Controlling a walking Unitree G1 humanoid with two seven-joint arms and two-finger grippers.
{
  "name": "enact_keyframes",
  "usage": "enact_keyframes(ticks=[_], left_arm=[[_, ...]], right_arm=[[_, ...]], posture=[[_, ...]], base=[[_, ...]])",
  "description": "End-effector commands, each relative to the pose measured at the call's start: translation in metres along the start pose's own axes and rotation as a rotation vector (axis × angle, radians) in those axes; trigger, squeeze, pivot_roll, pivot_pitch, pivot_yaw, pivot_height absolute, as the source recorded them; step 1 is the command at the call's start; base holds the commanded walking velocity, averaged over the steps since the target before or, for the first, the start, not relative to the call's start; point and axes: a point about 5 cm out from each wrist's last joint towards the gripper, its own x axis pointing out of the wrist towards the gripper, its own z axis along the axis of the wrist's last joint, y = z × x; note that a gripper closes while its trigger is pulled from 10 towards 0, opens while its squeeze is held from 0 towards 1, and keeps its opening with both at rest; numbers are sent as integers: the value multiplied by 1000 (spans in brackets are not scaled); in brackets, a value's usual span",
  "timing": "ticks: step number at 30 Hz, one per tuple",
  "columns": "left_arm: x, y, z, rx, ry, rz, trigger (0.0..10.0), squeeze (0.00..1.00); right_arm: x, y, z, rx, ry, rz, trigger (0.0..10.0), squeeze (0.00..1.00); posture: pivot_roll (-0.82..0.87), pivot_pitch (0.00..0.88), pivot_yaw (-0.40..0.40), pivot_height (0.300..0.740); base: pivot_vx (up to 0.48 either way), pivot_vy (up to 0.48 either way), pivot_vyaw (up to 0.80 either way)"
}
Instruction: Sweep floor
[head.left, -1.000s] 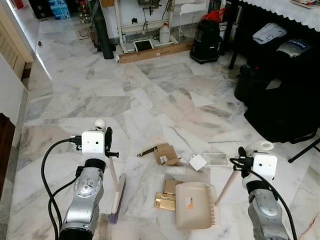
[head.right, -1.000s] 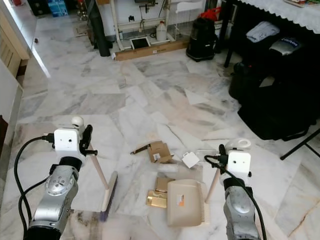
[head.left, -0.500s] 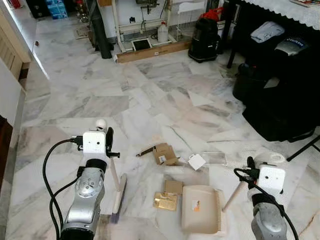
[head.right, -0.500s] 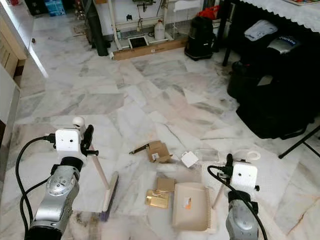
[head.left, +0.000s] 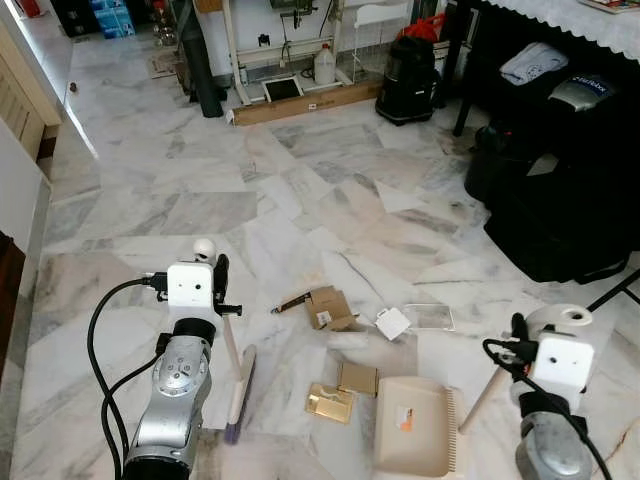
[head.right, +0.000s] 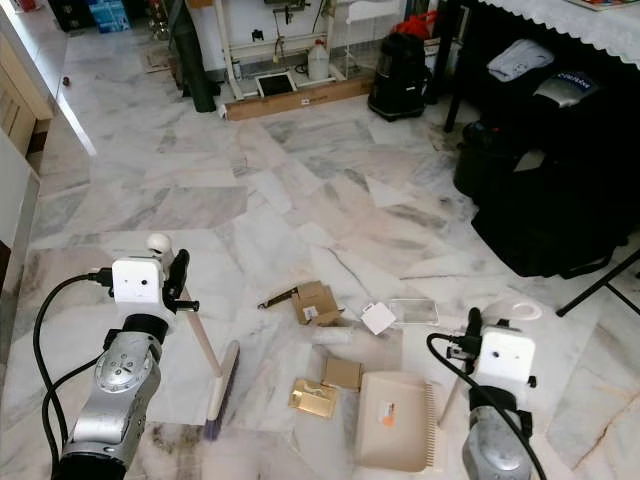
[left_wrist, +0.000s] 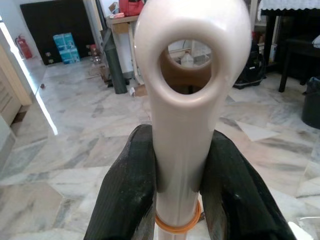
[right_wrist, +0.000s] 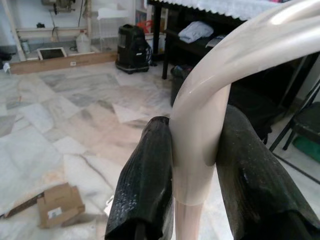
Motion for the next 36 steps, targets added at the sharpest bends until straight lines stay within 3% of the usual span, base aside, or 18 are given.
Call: enact_keyframes(ticks=[1,5,9,19,26,36], left_arm=[[4,0,8,6,-44,-3,10000,0],[5,-1,8,3,-43,-8,10000,0],[6,-2,8,1,-42,-13,10000,0],[9,-2,8,-1,-39,-7,10000,0],[7,1,7,3,-38,-2,10000,0],[8,-3,5,-22,-17,-35,10000,0]], right_arm=[[5,-5,17,10,-72,-19,10000,0],[7,-6,29,22,-135,-24,10000,0],[9,-11,34,11,-127,-50,10000,0],[11,-21,10,-46,-32,-97,10000,0],[9,-19,5,-54,3,-105,10000,0],[9,-7,-20,-49,60,-80,10000,0]], posture=[[7,70,14,740],[1,78,16,740],[-8,81,17,740],[-10,98,15,740],[-11,95,16,740],[7,79,21,740]], base=[[0,0,0],[0,0,0],[0,0,0],[0,0,0],[0,0,0],[0,0,0]])
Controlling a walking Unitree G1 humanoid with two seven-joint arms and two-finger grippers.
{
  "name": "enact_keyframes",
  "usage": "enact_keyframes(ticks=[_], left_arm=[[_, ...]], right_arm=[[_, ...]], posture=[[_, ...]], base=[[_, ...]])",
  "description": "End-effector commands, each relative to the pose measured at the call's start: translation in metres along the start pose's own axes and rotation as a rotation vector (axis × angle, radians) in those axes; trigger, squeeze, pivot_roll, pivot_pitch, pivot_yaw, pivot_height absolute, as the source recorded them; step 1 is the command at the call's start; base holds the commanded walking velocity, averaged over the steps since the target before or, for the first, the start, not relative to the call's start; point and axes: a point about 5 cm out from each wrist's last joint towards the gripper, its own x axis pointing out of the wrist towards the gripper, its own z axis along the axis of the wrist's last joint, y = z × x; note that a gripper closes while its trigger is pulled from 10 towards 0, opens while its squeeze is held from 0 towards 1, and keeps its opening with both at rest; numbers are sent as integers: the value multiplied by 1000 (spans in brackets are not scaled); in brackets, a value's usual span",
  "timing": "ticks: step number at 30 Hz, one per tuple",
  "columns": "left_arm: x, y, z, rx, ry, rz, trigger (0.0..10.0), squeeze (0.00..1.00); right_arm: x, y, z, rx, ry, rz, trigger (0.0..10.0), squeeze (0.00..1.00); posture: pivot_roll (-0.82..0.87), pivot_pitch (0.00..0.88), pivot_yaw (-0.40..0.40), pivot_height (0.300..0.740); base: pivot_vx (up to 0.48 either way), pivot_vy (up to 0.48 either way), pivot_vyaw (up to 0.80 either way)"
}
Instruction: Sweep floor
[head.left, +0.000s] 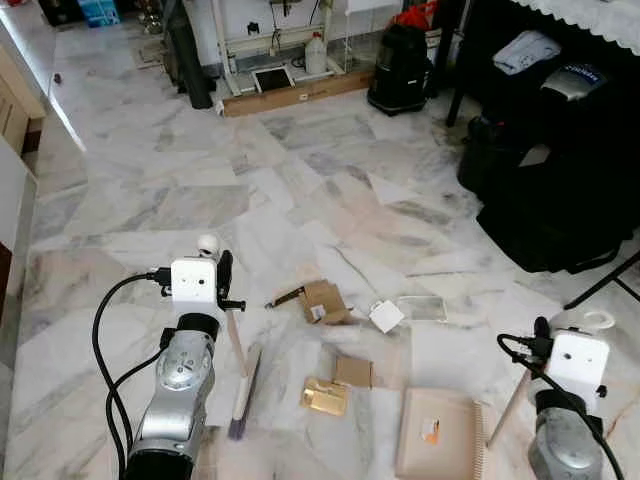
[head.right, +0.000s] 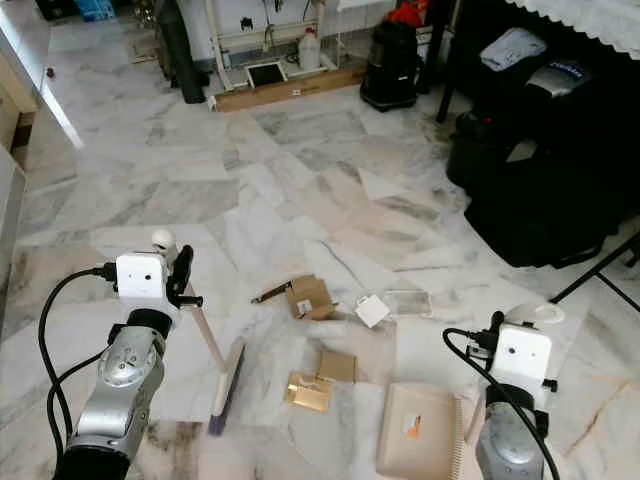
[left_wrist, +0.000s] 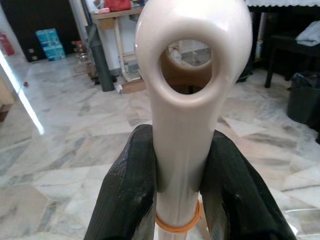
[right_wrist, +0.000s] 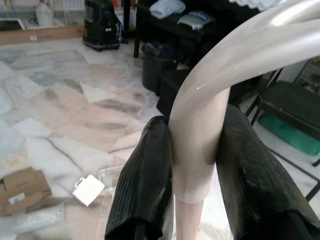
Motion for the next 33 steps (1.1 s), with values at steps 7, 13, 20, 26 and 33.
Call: enact_keyframes(ticks=[7,13,20,26,33], left_arm=[[2,1,3,-17,-2,-15,10000,0],[4,0,2,-26,15,-34,10000,0],[5,3,-8,15,90,-44,10000,0],[2,0,-12,12,119,-78,10000,0],[4,-1,-15,-8,133,-79,10000,0]], right_arm=[[5,16,-9,16,18,52,10000,0],[9,28,-13,33,23,81,10000,0],[15,45,-9,77,9,128,10000,0],[21,50,-4,92,-12,137,10000,0],[25,51,-1,101,-26,142,10000,0]], posture=[[20,66,25,740],[30,55,33,740],[41,47,34,740],[41,57,37,740],[38,73,33,740]], base=[[0,0,0],[0,0,0],[0,0,0],[0,0,0],[0,0,0]])
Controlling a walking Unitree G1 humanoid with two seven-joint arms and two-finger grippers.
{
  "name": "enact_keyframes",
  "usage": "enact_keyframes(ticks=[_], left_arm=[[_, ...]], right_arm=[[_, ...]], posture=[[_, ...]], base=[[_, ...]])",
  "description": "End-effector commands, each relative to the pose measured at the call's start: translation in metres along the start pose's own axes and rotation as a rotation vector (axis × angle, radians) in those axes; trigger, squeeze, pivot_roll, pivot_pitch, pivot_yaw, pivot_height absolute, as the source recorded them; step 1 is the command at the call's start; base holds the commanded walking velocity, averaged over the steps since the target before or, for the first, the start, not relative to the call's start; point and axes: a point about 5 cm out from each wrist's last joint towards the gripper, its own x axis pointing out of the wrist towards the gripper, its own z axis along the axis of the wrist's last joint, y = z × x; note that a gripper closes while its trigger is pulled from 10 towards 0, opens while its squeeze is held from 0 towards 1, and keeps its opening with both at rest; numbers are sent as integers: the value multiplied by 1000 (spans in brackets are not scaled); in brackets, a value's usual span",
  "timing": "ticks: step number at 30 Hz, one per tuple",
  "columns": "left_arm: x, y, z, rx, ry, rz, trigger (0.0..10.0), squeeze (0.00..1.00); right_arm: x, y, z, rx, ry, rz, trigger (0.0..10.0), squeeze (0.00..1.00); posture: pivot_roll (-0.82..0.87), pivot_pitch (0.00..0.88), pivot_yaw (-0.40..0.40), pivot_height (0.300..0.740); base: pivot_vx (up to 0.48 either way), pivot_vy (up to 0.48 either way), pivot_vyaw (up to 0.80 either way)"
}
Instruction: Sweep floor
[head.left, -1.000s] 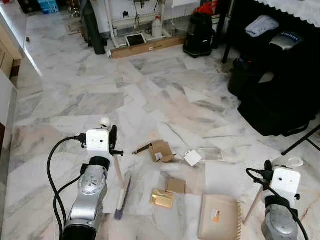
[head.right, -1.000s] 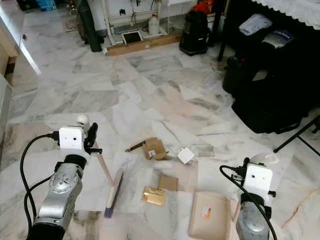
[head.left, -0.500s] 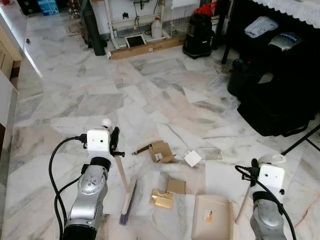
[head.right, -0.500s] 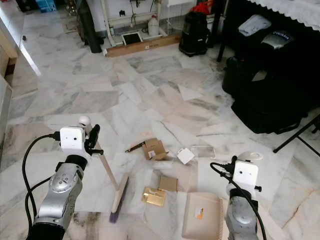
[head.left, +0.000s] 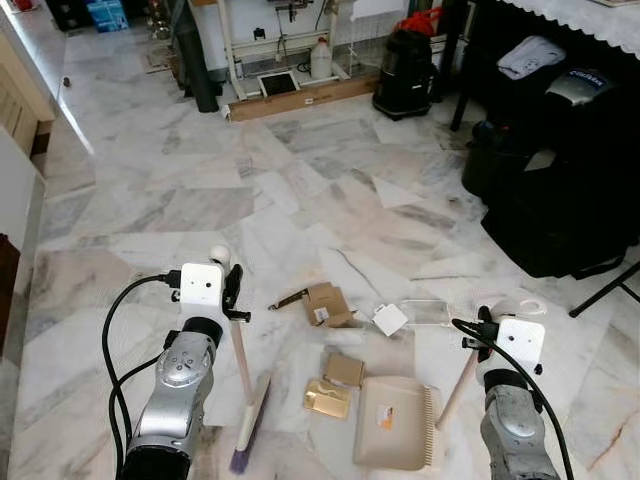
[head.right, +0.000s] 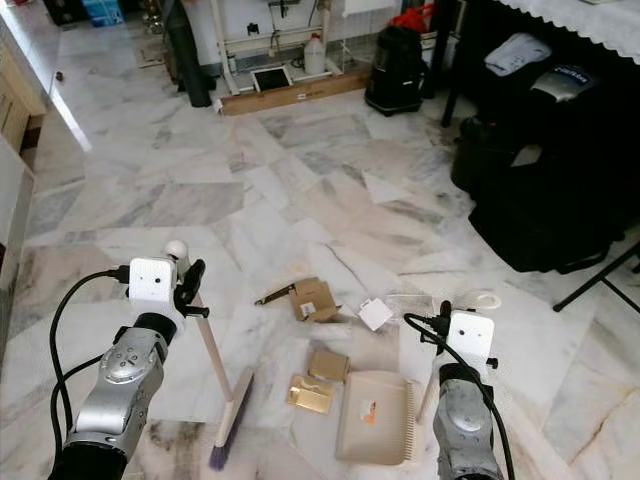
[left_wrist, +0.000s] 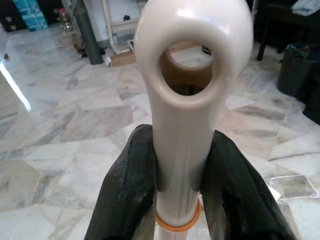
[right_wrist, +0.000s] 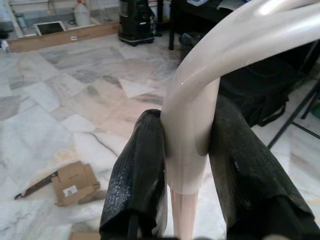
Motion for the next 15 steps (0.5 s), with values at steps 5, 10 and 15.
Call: enact_keyframes(ticks=[5,10,15], left_arm=[[8,-4,1,-30,20,-40,10000,0],[12,-4,1,-46,26,-43,10000,0],[15,-2,3,-37,16,-33,10000,0]], right_arm=[[2,0,4,9,-32,3,10000,0],[2,-1,3,13,-31,1,10000,0],[1,0,2,10,-28,9,10000,0]], posture=[[33,83,33,740],[33,87,31,740],[40,95,24,740]], base=[[0,0,0],[0,0,0],[0,0,0]])
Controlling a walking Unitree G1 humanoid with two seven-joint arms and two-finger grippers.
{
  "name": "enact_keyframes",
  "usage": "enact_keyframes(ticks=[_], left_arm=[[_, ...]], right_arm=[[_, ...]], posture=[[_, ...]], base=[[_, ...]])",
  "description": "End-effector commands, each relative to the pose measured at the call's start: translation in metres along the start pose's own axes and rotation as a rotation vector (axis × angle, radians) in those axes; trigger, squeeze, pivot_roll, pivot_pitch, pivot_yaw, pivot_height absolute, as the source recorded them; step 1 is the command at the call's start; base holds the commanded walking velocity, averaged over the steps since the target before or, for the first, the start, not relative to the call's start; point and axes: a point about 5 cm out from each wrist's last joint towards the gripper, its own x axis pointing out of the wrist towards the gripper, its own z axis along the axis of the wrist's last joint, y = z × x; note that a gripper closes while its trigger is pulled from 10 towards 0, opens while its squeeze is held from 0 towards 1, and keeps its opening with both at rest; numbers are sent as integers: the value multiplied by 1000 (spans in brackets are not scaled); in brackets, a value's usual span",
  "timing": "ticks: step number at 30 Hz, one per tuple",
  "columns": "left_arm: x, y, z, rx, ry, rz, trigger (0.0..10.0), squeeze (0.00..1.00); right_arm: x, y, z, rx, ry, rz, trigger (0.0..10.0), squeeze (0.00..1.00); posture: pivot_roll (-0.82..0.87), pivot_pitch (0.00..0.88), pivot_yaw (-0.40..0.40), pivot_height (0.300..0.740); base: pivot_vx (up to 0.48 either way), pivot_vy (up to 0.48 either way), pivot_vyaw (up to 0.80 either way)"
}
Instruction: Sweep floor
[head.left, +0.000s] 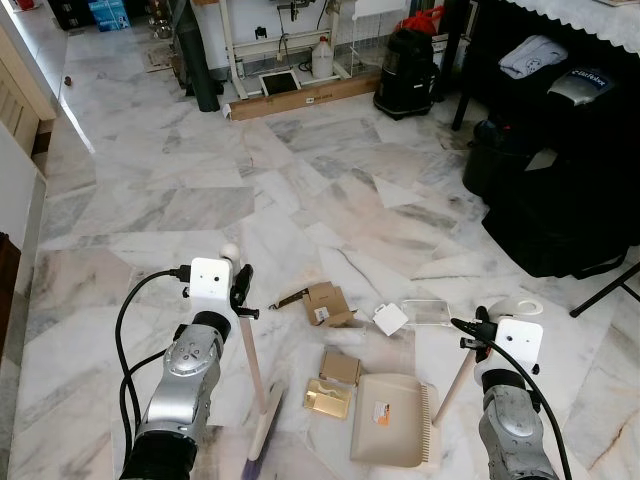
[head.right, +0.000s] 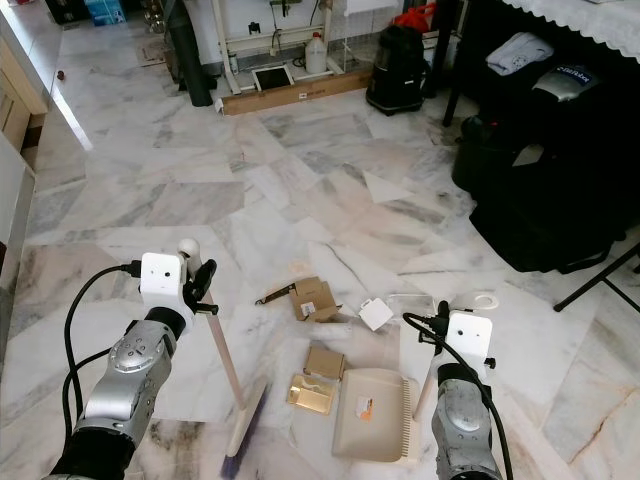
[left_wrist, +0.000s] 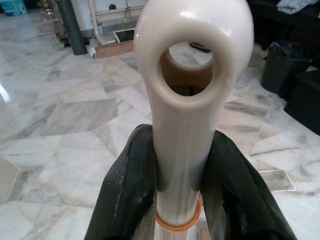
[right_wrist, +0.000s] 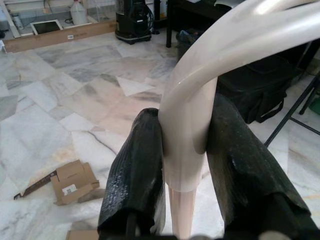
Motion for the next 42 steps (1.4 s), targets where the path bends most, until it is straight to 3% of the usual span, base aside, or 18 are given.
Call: enact_keyframes(ticks=[1,8,26,32,42], left_arm=[[2,4,3,23,-14,9,10000,0],[3,1,1,29,-7,-10,10000,0],[6,-3,-5,-159,28,-47,10000,0],[7,-9,2,-242,-19,-93,10000,0],[7,-17,11,-306,-39,-181,10000,0]], right_arm=[[3,0,6,6,-32,3,10000,0],[4,0,7,8,-42,2,10000,0],[6,-3,11,18,-61,-11,10000,0],[5,-3,11,21,-64,-12,10000,0],[6,1,12,25,-66,-3,10000,0]], posture=[[40,98,24,740],[39,114,20,740],[32,121,28,740],[31,114,31,740],[37,101,28,740]], base=[[0,0,0],[0,0,0],[0,0,0],[0,0,0],[0,0,0]])
